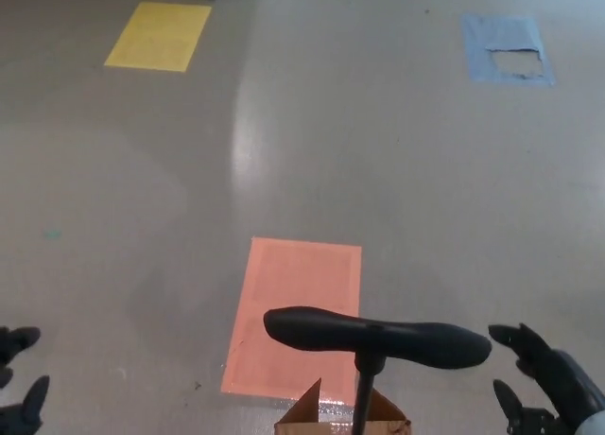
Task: An air pump is kept on top of a storage box on the floor and the robot uses its right hand to press down on the handle of the pump to compress it
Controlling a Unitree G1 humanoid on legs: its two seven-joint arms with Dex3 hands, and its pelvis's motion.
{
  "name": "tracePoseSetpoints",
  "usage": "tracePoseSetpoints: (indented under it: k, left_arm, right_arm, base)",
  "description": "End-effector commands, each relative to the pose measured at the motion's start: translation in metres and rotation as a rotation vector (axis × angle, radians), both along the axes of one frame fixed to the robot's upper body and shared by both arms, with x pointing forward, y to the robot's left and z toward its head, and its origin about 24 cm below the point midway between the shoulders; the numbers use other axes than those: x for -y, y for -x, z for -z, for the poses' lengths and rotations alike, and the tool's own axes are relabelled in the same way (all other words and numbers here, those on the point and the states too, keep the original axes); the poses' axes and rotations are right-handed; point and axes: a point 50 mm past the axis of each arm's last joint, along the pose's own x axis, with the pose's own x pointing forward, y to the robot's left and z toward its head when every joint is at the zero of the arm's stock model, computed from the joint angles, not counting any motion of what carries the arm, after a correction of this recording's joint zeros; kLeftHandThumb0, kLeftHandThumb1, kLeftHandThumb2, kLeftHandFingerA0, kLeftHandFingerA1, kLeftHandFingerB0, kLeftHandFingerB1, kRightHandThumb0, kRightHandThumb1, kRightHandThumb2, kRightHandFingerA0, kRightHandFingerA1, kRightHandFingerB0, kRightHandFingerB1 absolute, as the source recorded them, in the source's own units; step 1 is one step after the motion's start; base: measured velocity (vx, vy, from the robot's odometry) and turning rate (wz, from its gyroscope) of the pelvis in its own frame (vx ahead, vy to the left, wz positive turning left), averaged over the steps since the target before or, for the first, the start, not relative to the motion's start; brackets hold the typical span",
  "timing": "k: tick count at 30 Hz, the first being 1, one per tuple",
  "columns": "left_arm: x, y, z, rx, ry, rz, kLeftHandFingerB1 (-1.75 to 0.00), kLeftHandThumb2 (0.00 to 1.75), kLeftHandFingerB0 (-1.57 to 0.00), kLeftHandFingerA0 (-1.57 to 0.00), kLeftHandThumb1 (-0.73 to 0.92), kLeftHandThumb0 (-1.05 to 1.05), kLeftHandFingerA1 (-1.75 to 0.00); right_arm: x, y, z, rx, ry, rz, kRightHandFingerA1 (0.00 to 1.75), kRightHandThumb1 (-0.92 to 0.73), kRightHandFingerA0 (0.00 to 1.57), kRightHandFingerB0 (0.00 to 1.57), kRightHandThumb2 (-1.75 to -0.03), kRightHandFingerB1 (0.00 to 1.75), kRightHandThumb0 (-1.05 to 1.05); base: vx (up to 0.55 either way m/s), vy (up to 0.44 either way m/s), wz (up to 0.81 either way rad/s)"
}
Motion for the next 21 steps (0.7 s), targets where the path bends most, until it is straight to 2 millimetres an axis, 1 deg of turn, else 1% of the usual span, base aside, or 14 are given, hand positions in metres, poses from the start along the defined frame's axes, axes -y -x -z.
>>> tracePoseSetpoints:
  k: [1, 4, 5, 8, 9, 11, 12, 14, 15, 16, 17, 19, 20, 21]
  left_arm:
    - [-0.005, 0.002, -0.005, 0.042, -0.043, 0.055, -0.47, 1.14, 0.00, 0.00, 0.62, -0.33, -0.47]
    - [-0.006, 0.004, -0.005, 0.049, -0.035, 0.066, -0.47, 1.14, 0.00, 0.00, 0.62, -0.33, -0.48]
    - [-0.005, 0.004, -0.006, 0.053, -0.033, 0.069, -0.47, 1.14, 0.00, 0.00, 0.62, -0.33, -0.48]
    - [-0.004, 0.004, -0.007, 0.069, -0.033, 0.082, -0.47, 1.14, 0.00, 0.00, 0.61, -0.33, -0.48]
    - [-0.003, 0.003, -0.008, 0.082, -0.025, 0.088, -0.47, 1.13, 0.00, 0.00, 0.61, -0.33, -0.48]
    - [0.001, 0.001, -0.009, 0.101, -0.012, 0.104, -0.47, 1.13, 0.00, 0.00, 0.60, -0.33, -0.48]
    - [0.003, 0.001, -0.010, 0.107, -0.011, 0.114, -0.47, 1.13, 0.00, 0.00, 0.60, -0.33, -0.48]
    - [0.005, 0.001, -0.012, 0.120, -0.010, 0.143, -0.47, 1.13, 0.00, 0.00, 0.60, -0.33, -0.48]
    - [0.008, 0.000, -0.015, 0.143, -0.013, 0.169, -0.47, 1.13, 0.00, 0.00, 0.60, -0.33, -0.48]
    - [0.009, 0.000, -0.016, 0.149, -0.014, 0.175, -0.47, 1.13, 0.00, 0.00, 0.60, -0.33, -0.48]
    - [0.011, -0.003, -0.019, 0.163, -0.011, 0.184, -0.47, 1.13, 0.00, 0.00, 0.60, -0.33, -0.48]
    - [0.014, -0.004, -0.022, 0.182, -0.010, 0.196, -0.47, 1.13, 0.00, 0.00, 0.60, -0.33, -0.48]
    - [0.016, -0.004, -0.023, 0.193, -0.010, 0.208, -0.47, 1.13, 0.00, 0.00, 0.60, -0.33, -0.48]
    - [0.018, -0.004, -0.025, 0.201, -0.010, 0.224, -0.38, 1.03, -0.01, -0.10, 0.71, -0.72, -0.45]
  right_arm:
    - [0.006, 0.002, -0.004, 0.066, 0.072, -0.033, 0.46, -0.65, 0.00, 0.00, -1.15, 0.46, -0.31]
    - [0.006, 0.003, -0.009, 0.121, 0.048, 0.001, 0.47, -0.62, 0.00, 0.00, -1.14, 0.46, -0.32]
    - [0.006, 0.003, -0.012, 0.146, 0.031, 0.012, 0.45, -0.78, 0.13, 0.00, -1.08, 0.36, -0.73]
    - [0.008, 0.003, -0.021, 0.213, -0.037, 0.063, 0.46, -0.75, 0.14, 0.00, -1.05, 0.37, -0.70]
    - [0.008, 0.003, -0.028, 0.258, -0.062, 0.081, 0.44, -0.72, 0.09, 0.02, -1.03, 0.39, -0.64]
    - [0.011, 0.004, -0.043, 0.360, -0.123, 0.121, 0.42, -0.73, 0.06, 0.01, -1.02, 0.38, -0.69]
    - [0.011, 0.005, -0.055, 0.427, -0.154, 0.134, 0.43, -0.73, 0.08, 0.04, -1.02, 0.40, -0.67]
    - [0.010, 0.008, -0.079, 0.559, -0.213, 0.143, 0.43, -0.73, 0.07, 0.04, -1.02, 0.39, -0.68]
    - [0.010, 0.011, -0.105, 0.677, -0.238, 0.130, 0.43, -0.77, 0.05, 0.02, -1.07, 0.36, -0.68]
    - [0.011, 0.012, -0.111, 0.704, -0.242, 0.127, 0.43, -0.77, 0.05, 0.02, -1.07, 0.36, -0.68]
    - [0.011, 0.012, -0.125, 0.760, -0.254, 0.126, 0.43, -0.78, 0.06, 0.01, -1.08, 0.35, -0.69]
    - [0.010, 0.015, -0.141, 0.834, -0.287, 0.116, 0.42, -0.76, 0.05, 0.04, -1.09, 0.35, -0.68]
    - [0.010, 0.017, -0.154, 0.893, -0.296, 0.106, 0.28, -0.92, 0.11, 0.09, -0.74, 0.24, -0.67]
    - [0.009, 0.021, -0.172, 0.965, -0.314, 0.092, 0.27, -0.92, 0.12, 0.10, -0.75, 0.24, -0.71]
  base:
    - [0.00, 0.000, 0.00]
    - [0.00, 0.000, 0.00]
    - [0.00, 0.000, 0.00]
    - [0.00, 0.000, 0.00]
    - [0.00, 0.000, 0.00]
    - [0.00, 0.000, 0.00]
    - [0.00, 0.000, 0.00]
    - [0.00, 0.000, 0.00]
    - [0.00, 0.000, 0.00]
    - [0.00, 0.000, 0.00]
    - [0.00, 0.000, 0.00]
    - [0.00, 0.000, 0.00]
    - [0.00, 0.000, 0.00]
    - [0.00, 0.000, 0.00]
